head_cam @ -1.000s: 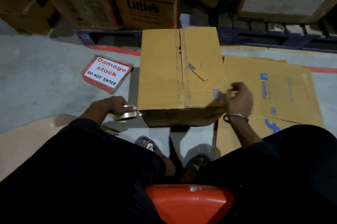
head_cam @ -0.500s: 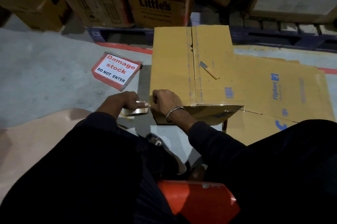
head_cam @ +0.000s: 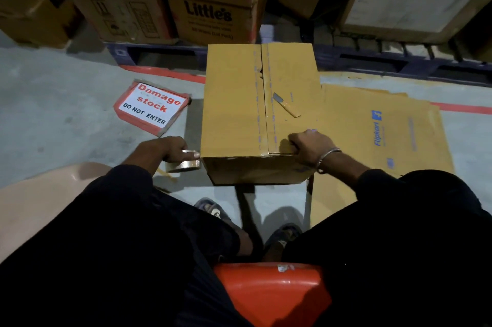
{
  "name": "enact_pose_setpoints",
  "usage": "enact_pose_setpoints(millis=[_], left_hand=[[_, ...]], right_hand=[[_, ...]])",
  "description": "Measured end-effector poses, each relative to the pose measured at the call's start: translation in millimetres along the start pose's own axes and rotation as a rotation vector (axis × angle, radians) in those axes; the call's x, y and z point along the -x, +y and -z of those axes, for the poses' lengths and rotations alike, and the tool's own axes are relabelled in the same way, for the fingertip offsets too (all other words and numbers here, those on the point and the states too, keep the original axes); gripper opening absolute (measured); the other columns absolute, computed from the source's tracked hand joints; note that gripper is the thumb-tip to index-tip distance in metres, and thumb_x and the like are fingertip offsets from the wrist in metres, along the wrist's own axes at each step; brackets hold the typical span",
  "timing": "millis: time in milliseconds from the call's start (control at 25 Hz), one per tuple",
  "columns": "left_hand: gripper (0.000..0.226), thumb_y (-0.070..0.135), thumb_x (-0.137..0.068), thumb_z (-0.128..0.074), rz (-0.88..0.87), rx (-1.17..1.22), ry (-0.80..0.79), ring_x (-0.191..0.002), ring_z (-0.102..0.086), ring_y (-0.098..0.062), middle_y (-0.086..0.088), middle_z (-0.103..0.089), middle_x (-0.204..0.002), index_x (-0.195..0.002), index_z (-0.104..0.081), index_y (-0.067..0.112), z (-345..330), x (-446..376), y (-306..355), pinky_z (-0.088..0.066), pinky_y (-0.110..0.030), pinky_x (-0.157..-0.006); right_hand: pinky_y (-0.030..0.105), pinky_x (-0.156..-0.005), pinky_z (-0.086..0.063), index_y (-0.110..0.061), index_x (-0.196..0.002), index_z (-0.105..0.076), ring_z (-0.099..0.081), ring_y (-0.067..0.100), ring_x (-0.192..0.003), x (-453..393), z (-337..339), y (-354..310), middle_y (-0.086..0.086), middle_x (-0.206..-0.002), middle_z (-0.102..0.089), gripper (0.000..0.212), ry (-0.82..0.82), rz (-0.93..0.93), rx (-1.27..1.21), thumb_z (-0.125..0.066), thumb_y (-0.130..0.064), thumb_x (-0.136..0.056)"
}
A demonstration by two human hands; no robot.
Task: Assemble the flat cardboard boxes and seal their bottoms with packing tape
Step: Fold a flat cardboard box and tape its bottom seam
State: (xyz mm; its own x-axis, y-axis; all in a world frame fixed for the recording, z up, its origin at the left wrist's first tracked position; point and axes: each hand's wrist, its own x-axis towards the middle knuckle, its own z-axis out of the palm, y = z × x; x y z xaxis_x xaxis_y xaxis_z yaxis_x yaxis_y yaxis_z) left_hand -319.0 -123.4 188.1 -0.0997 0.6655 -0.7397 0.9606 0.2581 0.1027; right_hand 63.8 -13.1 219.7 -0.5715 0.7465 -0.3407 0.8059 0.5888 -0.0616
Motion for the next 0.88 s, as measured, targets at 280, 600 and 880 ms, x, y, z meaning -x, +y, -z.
enact_pose_setpoints(millis=[280, 600, 880], left_hand=[[0.059, 0.07, -0.097, -0.042, -0.035, 0.083, 0.004, -0.08, -0.057, -0.023, -0.01, -0.062, -0.091, -0.075, -0.057, 0.017, -4.3, 7.2, 8.8, -0.043, -0.033, -0.074], [0.033, 0.041, -0.102, -0.059, -0.008, 0.211, -0.141, -0.095, -0.055, -0.025, -0.013, -0.065, -0.111, -0.101, -0.064, 0.009, -0.9, 4.2, 8.0, -0.045, -0.039, -0.087], [0.023, 0.02, -0.101, -0.064, -0.066, 0.338, -0.213, -0.107, -0.063, -0.022, -0.009, -0.071, -0.124, -0.121, -0.074, 0.012, 13.7, 9.2, -8.8, -0.048, -0.036, -0.095]], right_hand=[[0.038, -0.065, -0.05, -0.015, -0.107, -0.064, -0.067, 0.036, -0.093, 19.8, 10.3, 73.6, 0.012, -0.099, -0.066, 0.017, -0.036, -0.199, 0.141, -0.067, -0.022, -0.091], [0.045, -0.075, -0.055, -0.004, -0.117, -0.059, -0.065, 0.044, -0.1, 24.7, -7.3, 56.4, 0.02, -0.109, -0.06, 0.024, 0.132, -0.45, -0.053, -0.063, -0.005, -0.093], [0.049, -0.09, -0.053, -0.014, -0.141, -0.043, -0.055, 0.046, -0.123, 32.3, -29.4, -21.3, 0.024, -0.134, -0.056, 0.06, 0.131, -0.52, -0.243, -0.059, -0.052, -0.097]])
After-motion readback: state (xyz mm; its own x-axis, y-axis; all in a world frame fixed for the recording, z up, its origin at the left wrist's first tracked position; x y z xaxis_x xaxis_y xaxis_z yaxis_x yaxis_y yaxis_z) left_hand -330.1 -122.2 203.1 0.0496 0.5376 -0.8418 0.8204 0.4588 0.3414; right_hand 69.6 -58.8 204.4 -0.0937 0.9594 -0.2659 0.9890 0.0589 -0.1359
